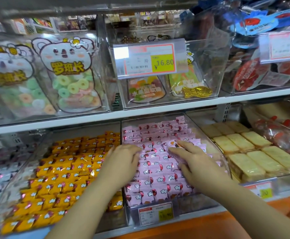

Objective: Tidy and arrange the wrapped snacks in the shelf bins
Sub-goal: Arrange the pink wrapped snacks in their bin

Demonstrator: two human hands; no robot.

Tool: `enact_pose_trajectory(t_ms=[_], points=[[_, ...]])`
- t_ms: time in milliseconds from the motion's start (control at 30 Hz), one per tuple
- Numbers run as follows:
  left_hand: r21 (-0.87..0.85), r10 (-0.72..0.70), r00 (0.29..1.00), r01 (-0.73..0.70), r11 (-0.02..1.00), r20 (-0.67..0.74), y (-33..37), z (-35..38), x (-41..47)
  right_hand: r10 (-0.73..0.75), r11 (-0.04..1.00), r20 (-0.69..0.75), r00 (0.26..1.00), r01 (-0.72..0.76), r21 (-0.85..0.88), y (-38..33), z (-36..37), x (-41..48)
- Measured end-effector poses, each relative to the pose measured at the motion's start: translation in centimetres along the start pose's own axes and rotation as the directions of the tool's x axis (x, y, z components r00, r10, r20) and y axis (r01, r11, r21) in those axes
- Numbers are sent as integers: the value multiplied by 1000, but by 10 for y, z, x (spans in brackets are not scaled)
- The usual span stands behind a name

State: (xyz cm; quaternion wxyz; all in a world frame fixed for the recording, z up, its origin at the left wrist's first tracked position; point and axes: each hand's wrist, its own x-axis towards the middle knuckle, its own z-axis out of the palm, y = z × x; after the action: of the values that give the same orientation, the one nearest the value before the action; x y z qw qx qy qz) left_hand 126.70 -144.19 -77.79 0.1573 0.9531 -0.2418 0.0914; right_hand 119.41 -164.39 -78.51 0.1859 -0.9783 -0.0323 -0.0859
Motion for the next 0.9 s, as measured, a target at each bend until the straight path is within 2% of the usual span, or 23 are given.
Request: enact_pose_trajectory(t_ms=[67, 100, 233, 300, 367, 433, 567, 900], points=[[-119, -4, 999, 9, 993, 45, -5, -4, 6, -30, 1000, 29, 999, 30, 4, -2, 1, 0], [-112, -1, 996, 11, 994, 85, -7, -6, 10, -42, 999, 39, 998, 42, 1, -3, 0, 0], [258, -43, 956, -35, 965, 290, -7, -2, 26, -72, 997, 60, 996, 71, 18, -2, -3, 2], [362, -102, 935, -30, 932, 340, 1, 1, 37, -77, 997, 65, 995, 75, 26, 0, -3, 3], [394, -168, 907, 3, 919, 386, 8, 3, 45, -83, 996, 69, 994, 81, 41, 2, -1, 3], [392, -192, 902, 27, 920, 387, 12, 4, 47, -83, 995, 75, 994, 78, 64, 4, 0, 3], [423, -126, 941, -20, 906, 315, 10, 4, 36, -85, 994, 89, 992, 79, 73, 5, -1, 3], [431, -79, 945, -70, 900, 318, 8, 4, 20, -77, 996, 146, 986, 69, 61, -3, -9, -5]])
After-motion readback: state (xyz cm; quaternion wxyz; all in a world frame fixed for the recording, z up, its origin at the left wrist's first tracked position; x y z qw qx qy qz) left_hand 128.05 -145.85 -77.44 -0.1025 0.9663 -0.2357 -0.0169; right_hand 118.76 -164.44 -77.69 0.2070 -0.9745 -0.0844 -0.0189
